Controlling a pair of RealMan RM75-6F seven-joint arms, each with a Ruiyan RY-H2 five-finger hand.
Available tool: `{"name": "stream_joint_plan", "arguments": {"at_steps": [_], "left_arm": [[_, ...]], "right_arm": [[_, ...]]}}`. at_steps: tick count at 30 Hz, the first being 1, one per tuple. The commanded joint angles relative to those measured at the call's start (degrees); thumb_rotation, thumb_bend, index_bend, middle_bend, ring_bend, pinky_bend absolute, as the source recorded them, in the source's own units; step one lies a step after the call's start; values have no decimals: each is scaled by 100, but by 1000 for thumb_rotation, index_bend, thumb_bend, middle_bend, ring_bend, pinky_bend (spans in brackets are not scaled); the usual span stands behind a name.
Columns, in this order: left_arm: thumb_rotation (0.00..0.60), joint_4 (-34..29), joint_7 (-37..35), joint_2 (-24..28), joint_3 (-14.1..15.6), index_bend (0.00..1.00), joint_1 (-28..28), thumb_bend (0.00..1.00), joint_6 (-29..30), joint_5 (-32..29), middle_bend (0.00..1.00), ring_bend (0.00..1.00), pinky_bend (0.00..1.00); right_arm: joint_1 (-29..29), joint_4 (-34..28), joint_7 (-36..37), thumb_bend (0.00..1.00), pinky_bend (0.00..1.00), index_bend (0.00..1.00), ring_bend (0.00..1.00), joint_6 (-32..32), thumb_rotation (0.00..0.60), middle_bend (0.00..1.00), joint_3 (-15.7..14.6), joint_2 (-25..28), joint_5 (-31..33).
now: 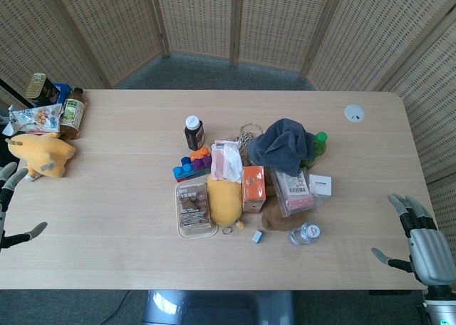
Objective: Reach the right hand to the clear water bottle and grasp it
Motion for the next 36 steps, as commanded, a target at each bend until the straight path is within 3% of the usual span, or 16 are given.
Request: {"name": "stream_joint_plan", "arguments": {"at_steps": [1,8,11,18,21,30,36], "left_arm": [[600,-5,27,3,-2,129,-1,0,-7,-15,0,0,0],[600,-8,78,-21,-16,128,-15,0,-41,-80,0,0,0],[600,33,67,-27,-45,129,-12,0,-22,-128,0,0,0],[600,69,-1,-23,-139,130,-30,0,-30,-322,0,0,0],[600,56,10,-30,-128,130,-23,0,-20,-295,0,0,0],[600,105,175,-110,-140,135,-20,0,39,-289,0,0,0],[600,164,396,-174,-148,141,-18,0,101,-279,0,0,0]], "right_arm": [[10,76,39,0,0,0,0,40,600,0,-14,-47,-106],[106,385,666,0,0,0,0,3,600,0,-99,-225,-389],[117,620,1410,0,0,0,0,59,600,0,-241,-366,-633],[97,1278,3284,0,0,0,0,-78,600,0,-893,-524,-1071],[156,1540,3819,0,0,0,0,-25,600,0,-939,-683,-1174],[415,1902,4041,0,0,0,0,-345,600,0,-980,-1192,-1220],[592,2118,3752,0,0,0,0,-677,600,0,-759,-1686,-880]]}}
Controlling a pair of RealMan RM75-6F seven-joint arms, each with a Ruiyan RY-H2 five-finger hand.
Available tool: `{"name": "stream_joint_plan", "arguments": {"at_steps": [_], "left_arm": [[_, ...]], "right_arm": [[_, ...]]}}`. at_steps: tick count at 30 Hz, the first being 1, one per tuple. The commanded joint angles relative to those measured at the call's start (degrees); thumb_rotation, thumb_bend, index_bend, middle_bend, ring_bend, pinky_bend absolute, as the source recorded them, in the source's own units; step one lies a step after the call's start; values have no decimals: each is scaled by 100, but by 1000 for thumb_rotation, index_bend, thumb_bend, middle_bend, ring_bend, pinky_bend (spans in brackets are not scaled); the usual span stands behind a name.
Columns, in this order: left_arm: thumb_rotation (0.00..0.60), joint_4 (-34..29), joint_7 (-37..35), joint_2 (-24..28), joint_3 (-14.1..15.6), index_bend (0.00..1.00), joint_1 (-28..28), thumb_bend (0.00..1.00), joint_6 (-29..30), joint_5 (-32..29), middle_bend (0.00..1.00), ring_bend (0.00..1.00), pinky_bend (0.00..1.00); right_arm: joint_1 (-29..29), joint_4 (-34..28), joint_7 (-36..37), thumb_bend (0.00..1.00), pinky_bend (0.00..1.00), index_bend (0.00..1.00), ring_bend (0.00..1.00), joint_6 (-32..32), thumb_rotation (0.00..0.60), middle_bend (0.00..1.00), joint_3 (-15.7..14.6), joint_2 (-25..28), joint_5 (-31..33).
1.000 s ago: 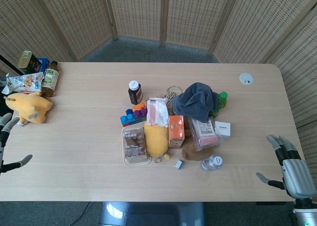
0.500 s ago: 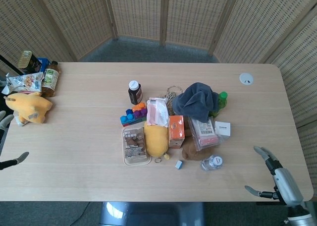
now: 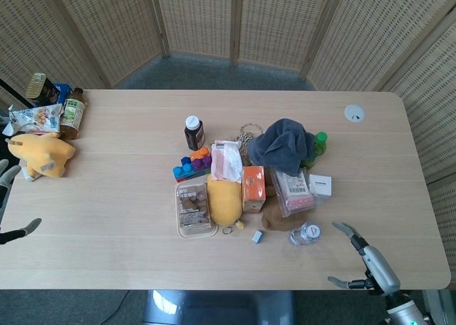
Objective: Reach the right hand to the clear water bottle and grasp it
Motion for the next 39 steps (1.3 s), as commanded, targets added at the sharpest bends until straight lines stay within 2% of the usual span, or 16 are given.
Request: {"name": "stream_joint_plan", "arguments": {"at_steps": [1,9,14,28,39], "left_arm": [[600,27,86,-43,-10,141,2,0,33,-13,0,0,0],[600,34,87,-54,-24,141,-4,0,14,-50,0,0,0],[600,33,89,-59,-22,141,-9,0,-8,-62,0,0,0],[600,42,131,-99,-21,141,-17,0,-41,-112,0,0,0],[600,78,225,-171,-4,142,-37,0,-79,-129,0,0,0]], "right_arm": [[108,149,-205,0,0,0,0,-165,600,0,159,-289,219],[262,354,-392,0,0,0,0,-405,600,0,296,-765,463],[318,513,-220,0,0,0,0,-485,600,0,329,-991,579],[259,1195,418,0,0,0,0,-109,600,0,492,-1908,717],[218,1874,568,0,0,0,0,180,600,0,693,-2618,862]]}}
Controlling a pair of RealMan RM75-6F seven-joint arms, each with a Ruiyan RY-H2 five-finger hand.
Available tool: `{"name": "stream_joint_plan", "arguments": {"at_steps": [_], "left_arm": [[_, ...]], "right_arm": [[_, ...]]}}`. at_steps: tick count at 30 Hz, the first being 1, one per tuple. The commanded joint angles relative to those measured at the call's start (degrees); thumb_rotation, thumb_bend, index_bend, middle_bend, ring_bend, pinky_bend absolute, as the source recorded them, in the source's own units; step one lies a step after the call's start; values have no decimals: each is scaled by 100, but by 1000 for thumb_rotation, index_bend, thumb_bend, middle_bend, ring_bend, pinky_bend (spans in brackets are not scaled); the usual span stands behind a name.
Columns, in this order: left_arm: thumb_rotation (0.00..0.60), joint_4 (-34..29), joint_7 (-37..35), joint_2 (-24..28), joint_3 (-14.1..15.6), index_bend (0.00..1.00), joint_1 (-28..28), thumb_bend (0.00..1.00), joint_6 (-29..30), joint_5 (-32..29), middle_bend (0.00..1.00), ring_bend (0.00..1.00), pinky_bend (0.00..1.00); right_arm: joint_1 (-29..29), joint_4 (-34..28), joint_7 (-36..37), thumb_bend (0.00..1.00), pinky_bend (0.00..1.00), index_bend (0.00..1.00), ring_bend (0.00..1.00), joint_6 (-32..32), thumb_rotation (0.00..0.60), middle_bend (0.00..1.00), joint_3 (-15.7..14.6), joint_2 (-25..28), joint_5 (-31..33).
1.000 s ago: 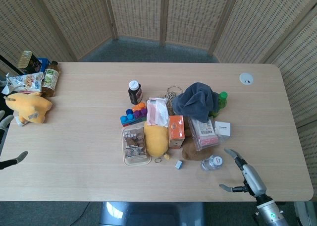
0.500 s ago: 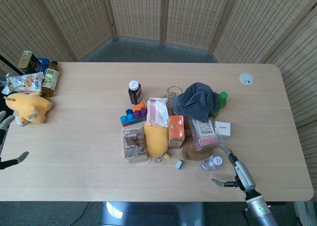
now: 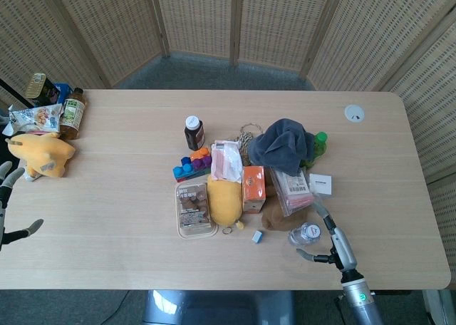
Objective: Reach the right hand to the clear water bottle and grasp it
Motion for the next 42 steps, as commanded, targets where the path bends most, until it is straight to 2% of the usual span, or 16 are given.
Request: {"name": "stream_joint_plan", "arguments": {"at_steps": [1,2,3,4,5,6,9,13,16,20,26,32,42], "left_arm": [[600,4,3,-2,-6,141,0,0,4,-11,0,0,0],[600,4,-1,-1,-10,141,0,0,7,-13,0,0,0],[600,5,-7,0,-14,142,2,0,12,-17,0,0,0],[600,6,-13,2,-17,141,3,0,16,-18,0,0,0],[600,8,-17,4,-21,141,4,0,22,-19,0,0,0],[600,10,-17,3,-24,141,5,0,26,-21,0,0,0],[600,13,-27,7,-28,142,7,0,29,-25,0,0,0],[600,7,-41,16,-28,141,13,0,38,-17,0,0,0],[600,8,-52,24,-34,141,18,0,46,-24,0,0,0],[600,0,-64,28,-32,141,13,0,27,-32,0,0,0],[600,-15,-70,26,-22,142,14,0,17,-22,0,0,0],[600,-38,-129,60,-36,141,25,0,30,-32,0,0,0],[600,-66,-136,67,-13,142,19,0,-9,-19,0,0,0]], "right_arm": [[-13,195,69,0,0,0,0,98,600,12,63,-190,42],[-19,231,93,0,0,0,0,134,600,54,69,-231,38],[-31,287,100,0,2,18,20,208,600,146,104,-302,47],[-39,346,65,0,31,75,75,259,600,291,130,-367,54],[-44,395,40,0,65,124,123,286,600,374,127,-416,46],[-51,424,47,0,140,222,217,314,600,491,111,-446,27],[-93,578,41,0,361,453,449,445,600,741,96,-584,0],[-134,800,72,0,557,649,637,514,600,928,119,-734,49],[-159,913,120,0,607,696,678,566,600,970,143,-779,82],[-157,925,139,0,627,708,692,695,600,984,191,-761,65],[-49,497,-111,0,633,710,697,958,600,988,326,-576,-67],[150,-494,-651,0,633,702,697,1209,600,984,590,-131,-246],[529,-2688,-2052,0,632,699,697,1312,600,979,1178,807,-548]]}}
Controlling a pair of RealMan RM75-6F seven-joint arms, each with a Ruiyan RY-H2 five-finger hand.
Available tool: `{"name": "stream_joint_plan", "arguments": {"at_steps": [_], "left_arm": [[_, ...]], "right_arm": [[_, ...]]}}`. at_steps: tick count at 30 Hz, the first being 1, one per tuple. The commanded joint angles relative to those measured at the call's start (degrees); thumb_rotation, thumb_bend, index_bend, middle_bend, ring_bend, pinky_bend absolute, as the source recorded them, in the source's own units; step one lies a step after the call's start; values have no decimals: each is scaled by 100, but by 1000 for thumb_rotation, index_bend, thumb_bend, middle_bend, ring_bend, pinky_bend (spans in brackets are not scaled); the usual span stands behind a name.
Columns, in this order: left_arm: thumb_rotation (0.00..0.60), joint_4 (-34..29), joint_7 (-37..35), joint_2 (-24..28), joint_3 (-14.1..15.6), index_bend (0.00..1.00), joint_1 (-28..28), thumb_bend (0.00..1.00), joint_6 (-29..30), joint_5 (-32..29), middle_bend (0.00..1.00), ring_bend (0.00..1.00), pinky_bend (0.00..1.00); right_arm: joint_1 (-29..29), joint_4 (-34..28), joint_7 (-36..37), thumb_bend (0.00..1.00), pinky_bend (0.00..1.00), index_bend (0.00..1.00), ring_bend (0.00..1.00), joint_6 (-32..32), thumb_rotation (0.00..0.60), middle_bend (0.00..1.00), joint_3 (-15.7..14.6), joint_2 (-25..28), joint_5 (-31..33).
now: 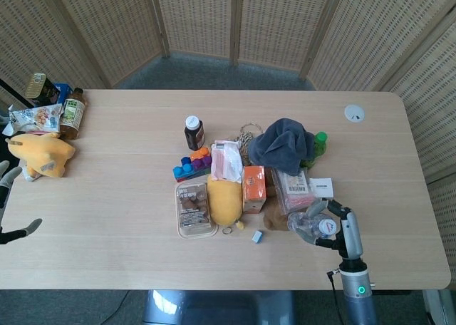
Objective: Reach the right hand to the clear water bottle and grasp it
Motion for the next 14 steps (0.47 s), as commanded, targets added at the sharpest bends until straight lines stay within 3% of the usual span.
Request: {"name": "stream_joint_plan", "arguments": {"at_steps": [1,9,14], "left_arm": [[600,-2,8,-7,4,141,-3,0,-3,7,0,0,0],[600,-19,38,-28,22,142,-4,0,-12,23,0,0,0],[600,-23,57,-43,41,141,-10,0,-35,37,0,0,0]], "right_arm": [[249,-1008,-762,0,633,699,698,4,600,979,359,498,-177],[517,-2260,-1790,0,633,703,697,-215,600,979,682,915,-318],[596,-2595,-2147,0,633,704,697,-297,600,979,716,974,-342]]}}
